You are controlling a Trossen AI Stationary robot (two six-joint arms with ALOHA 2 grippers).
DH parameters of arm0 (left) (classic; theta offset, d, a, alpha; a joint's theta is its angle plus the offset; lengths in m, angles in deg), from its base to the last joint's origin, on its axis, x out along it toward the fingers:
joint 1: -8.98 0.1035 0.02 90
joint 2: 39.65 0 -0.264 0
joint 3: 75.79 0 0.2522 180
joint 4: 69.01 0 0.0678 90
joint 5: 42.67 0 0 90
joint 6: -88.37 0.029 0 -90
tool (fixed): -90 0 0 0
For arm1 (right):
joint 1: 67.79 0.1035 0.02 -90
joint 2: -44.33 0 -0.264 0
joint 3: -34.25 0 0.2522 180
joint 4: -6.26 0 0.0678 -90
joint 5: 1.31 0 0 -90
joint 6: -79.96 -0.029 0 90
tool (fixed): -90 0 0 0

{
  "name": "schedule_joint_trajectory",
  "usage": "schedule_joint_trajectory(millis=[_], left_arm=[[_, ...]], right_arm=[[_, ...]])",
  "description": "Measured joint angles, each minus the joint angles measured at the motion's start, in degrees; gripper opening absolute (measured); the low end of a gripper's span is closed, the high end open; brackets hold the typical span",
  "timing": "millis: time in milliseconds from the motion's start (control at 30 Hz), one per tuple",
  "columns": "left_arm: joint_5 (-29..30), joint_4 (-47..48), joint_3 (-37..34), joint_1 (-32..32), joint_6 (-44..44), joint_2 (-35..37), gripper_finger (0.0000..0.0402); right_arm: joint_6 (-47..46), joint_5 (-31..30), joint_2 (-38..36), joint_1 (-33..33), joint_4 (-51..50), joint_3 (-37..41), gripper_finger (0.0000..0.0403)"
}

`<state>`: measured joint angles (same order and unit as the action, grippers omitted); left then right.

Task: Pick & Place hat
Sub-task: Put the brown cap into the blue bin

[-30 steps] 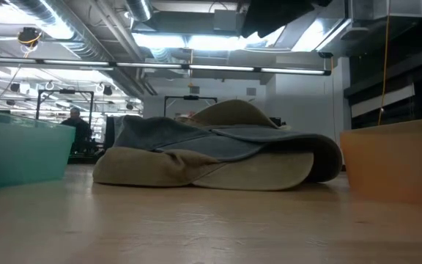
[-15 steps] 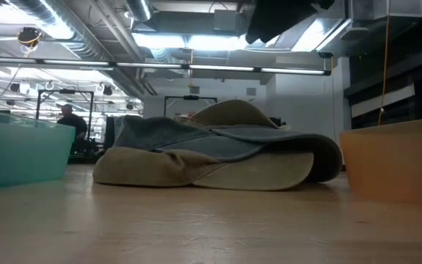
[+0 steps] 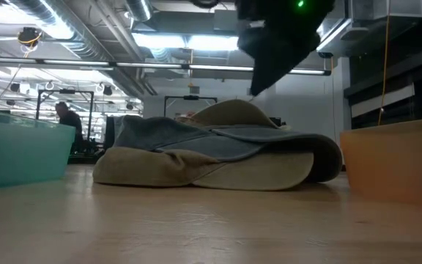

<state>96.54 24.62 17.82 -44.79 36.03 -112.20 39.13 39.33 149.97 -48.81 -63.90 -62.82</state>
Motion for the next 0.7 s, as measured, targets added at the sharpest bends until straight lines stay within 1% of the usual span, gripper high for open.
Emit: schedule_joint_trajectory(millis=[133, 267, 333, 433, 533, 633, 700], left_arm=[[-0.9, 1.9, -4.6, 3.3, -2.2, 1.7, 0.0201], [-2.0, 0.0, -10.2, 6.6, -2.4, 6.6, 0.0200], [-1.3, -2.4, -13.2, 8.2, -2.4, 9.7, 0.0200], [-0.3, -8.4, -17.9, 10.7, 0.3, 14.8, 0.0200], [-0.3, -16.4, -22.3, 13.4, 4.3, 19.4, 0.0200], [-1.4, -24.1, -25.9, 15.8, 8.2, 22.6, 0.0200], [-3.4, -28.0, -27.7, 17.4, 9.8, 23.6, 0.0200]], right_arm=[[5.5, 4.6, 0.0, -1.2, 6.5, 0.3, 0.0222], [6.5, 5.9, 0.0, -2.4, 7.6, 0.3, 0.0222], [5.6, 7.8, 0.0, -3.4, 7.6, 0.3, 0.0222], [5.3, 11.1, 0.0, -5.0, 8.1, 0.3, 0.0222], [5.5, 12.1, 0.0, -6.3, 8.9, 0.3, 0.0222], [6.9, 13.6, 0.0, -7.5, 9.8, 0.3, 0.0222], [7.8, 14.4, 0.0, -8.1, 10.1, 0.3, 0.0222]])
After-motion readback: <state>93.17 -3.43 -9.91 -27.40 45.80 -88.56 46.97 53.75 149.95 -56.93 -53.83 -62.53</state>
